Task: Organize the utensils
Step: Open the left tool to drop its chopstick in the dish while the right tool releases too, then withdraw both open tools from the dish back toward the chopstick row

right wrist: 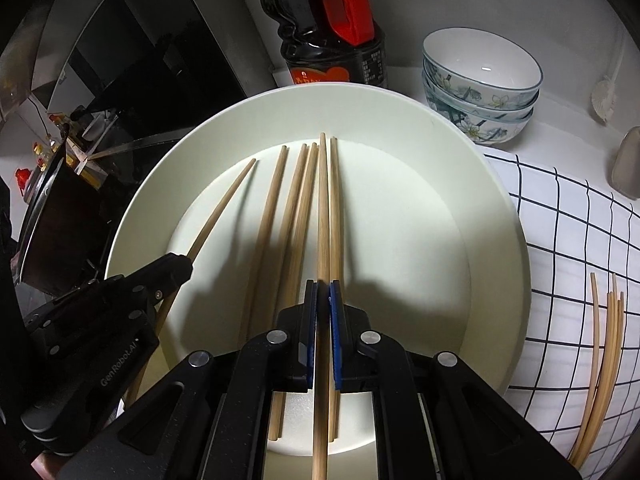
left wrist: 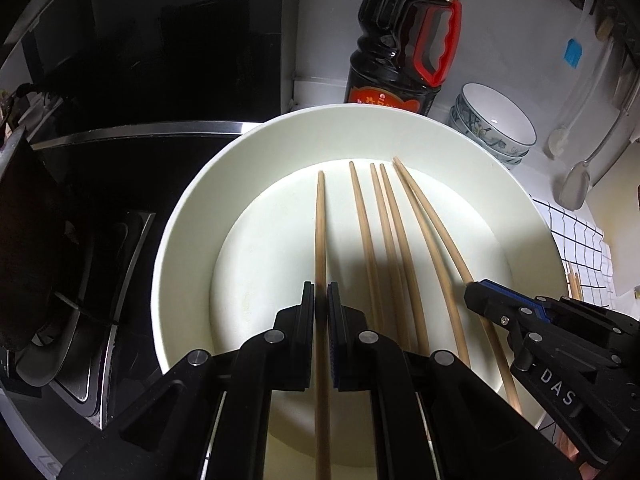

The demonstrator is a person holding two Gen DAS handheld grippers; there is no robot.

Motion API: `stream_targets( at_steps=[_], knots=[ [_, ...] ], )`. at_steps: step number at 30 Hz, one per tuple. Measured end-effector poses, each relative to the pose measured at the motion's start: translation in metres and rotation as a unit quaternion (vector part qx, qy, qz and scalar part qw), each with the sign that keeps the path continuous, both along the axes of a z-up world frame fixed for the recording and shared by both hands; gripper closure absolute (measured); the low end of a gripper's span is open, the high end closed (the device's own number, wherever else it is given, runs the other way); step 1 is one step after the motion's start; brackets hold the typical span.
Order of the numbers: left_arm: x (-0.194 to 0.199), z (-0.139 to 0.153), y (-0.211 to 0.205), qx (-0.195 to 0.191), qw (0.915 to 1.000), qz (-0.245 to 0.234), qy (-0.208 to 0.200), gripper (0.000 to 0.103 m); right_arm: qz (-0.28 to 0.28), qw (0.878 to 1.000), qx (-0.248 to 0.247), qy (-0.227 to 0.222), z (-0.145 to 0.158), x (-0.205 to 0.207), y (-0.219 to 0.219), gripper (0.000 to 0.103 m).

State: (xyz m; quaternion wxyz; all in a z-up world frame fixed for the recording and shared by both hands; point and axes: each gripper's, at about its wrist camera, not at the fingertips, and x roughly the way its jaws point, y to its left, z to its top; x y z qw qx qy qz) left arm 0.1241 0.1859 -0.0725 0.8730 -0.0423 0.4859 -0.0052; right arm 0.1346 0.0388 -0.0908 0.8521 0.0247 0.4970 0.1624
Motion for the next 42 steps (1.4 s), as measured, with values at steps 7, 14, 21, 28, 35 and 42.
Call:
stream_targets(
  at_steps=[7,14,21,28,35,42],
  knots=[
    [-0.013,0.015,0.010,0.011,0.9994,0.025,-0.022,0.037,-0.007,1.000,-0.007,-0.023,0.012,-0.008,-0.007,0.089],
    [-0.025,0.025,0.017,0.013,0.9988,0.040,-0.026,0.031,-0.013,0.999,0.000,-0.033,0.021,-0.019,-0.017,0.081],
    [-0.043,0.035,0.014,0.012,0.9986,0.041,-0.031,0.026,-0.009,0.999,0.006,-0.044,0.030,-0.036,-0.020,0.073],
    [-0.061,0.045,0.008,0.018,0.9979,0.050,-0.037,0.021,-0.012,0.998,0.009,-0.053,0.036,-0.055,-0.031,0.066],
    [-0.076,0.053,-0.002,0.021,0.9977,0.051,-0.039,0.015,-0.015,0.997,0.007,-0.069,0.043,-0.076,-0.049,0.057],
    [-0.092,0.063,-0.020,0.021,0.9976,0.048,-0.046,0.011,-0.014,0.996,-0.002,-0.085,0.048,-0.104,-0.074,0.049]
  ],
)
